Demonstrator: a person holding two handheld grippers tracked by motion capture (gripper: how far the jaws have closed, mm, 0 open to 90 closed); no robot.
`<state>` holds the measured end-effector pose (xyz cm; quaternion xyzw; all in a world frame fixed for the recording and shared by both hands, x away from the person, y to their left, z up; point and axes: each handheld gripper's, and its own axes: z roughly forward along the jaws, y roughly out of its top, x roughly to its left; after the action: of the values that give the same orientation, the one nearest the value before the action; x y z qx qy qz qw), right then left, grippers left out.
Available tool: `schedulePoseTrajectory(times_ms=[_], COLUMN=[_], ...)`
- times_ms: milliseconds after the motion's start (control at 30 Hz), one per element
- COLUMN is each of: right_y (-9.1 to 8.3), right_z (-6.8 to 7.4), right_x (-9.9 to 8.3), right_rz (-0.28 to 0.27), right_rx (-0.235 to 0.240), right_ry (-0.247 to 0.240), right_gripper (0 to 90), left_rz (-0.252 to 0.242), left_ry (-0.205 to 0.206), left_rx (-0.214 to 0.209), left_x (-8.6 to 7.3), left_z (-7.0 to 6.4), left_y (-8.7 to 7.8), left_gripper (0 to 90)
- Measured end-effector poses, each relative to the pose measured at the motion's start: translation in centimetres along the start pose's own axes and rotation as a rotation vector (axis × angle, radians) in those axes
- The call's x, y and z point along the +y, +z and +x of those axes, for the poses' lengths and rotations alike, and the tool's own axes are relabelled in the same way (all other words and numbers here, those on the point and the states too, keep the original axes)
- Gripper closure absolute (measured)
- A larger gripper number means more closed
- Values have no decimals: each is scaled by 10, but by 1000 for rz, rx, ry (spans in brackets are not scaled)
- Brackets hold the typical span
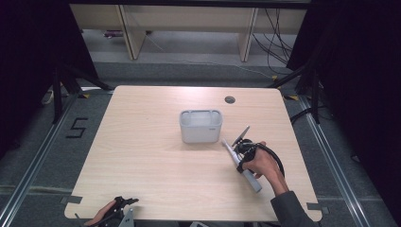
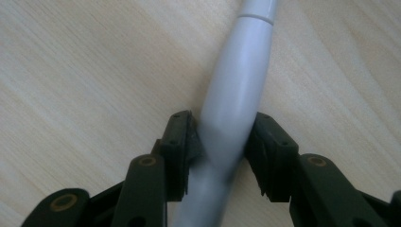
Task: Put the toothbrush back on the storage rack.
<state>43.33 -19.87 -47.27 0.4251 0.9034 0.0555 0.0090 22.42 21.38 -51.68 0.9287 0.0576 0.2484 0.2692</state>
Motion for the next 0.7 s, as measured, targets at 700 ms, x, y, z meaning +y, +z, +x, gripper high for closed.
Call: schedulePoseTrajectory(times_ms=[700], right_y=[1], right_z=[0], right_x=[5], right_rz=[89], right_rx=[-35], right_ry=[-87], right_gripper=[664], left_rz=[3], left_ry=[9], left_rx=[-7], left_x=[0], left_z=[0], left_y=[0], left_gripper=[154])
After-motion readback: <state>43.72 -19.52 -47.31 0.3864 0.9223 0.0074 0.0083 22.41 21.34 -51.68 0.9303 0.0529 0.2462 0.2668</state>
